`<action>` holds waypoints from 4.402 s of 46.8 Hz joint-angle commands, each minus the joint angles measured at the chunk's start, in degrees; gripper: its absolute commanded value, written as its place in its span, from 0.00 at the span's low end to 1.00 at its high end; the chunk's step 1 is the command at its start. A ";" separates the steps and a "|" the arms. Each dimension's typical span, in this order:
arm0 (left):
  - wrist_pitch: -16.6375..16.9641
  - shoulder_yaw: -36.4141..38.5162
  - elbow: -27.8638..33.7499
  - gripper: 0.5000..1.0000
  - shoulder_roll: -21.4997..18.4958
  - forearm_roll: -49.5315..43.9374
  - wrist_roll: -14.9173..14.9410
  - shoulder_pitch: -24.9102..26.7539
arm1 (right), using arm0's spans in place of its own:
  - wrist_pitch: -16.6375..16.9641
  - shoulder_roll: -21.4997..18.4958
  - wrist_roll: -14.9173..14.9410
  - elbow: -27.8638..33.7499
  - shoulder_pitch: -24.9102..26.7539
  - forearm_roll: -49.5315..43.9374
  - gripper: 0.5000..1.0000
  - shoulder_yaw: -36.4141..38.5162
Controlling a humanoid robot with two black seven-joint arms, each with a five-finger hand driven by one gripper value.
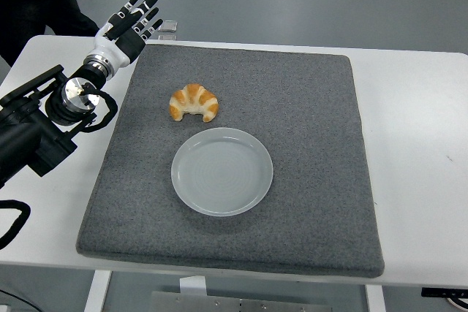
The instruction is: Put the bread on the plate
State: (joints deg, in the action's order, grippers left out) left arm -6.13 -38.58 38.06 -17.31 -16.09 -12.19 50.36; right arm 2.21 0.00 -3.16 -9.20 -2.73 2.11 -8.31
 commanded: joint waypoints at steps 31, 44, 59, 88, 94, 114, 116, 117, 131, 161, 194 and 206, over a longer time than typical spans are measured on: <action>-1.95 0.97 0.08 0.98 0.00 17.21 -0.20 2.46 | 0.07 0.00 0.00 -0.03 0.00 0.00 0.86 0.05; -4.24 1.14 2.89 0.98 -1.41 42.26 0.41 3.60 | 0.07 0.00 0.00 -0.03 0.00 0.00 0.86 0.05; -4.77 9.57 9.21 0.97 -5.80 63.89 -0.46 4.13 | 0.07 0.00 0.00 -0.03 0.00 0.00 0.86 0.05; -1.61 13.53 14.58 0.94 -9.14 92.02 -1.34 3.60 | 0.07 0.00 0.00 -0.03 0.00 0.00 0.86 0.05; -1.17 14.41 14.23 0.92 -9.06 93.78 -1.34 3.60 | 0.07 0.00 0.00 -0.03 0.00 0.00 0.86 0.05; 1.38 17.31 11.42 0.87 -7.48 93.78 -1.26 3.87 | 0.07 0.00 0.00 -0.03 0.00 0.00 0.86 0.05; 1.56 17.40 11.24 0.87 -7.12 93.87 -1.26 3.87 | 0.07 0.00 0.00 -0.03 0.00 0.00 0.86 0.05; 1.56 17.58 11.24 0.87 -6.95 93.87 -1.26 3.87 | 0.07 0.00 0.00 -0.03 0.00 0.00 0.86 -0.04; 1.91 19.42 10.10 0.88 -5.45 93.87 -1.26 4.22 | 0.07 0.00 0.00 -0.03 0.00 0.00 0.86 0.05; 2.00 20.30 8.43 0.58 -4.22 96.16 -1.34 4.30 | 0.07 0.00 0.00 -0.03 0.00 0.00 0.86 0.05; 3.49 20.39 8.43 0.00 -4.31 97.30 -1.43 6.33 | 0.07 0.00 0.00 -0.03 0.00 0.00 0.86 0.05; 3.41 20.04 9.40 0.00 -4.84 96.42 -1.43 8.52 | 0.07 0.00 0.00 -0.03 0.00 0.00 0.86 -0.04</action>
State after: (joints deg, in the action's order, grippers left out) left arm -2.63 -18.30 47.32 -21.82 80.76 -13.63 58.00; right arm 2.29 0.00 -3.16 -9.23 -2.73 2.11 -8.33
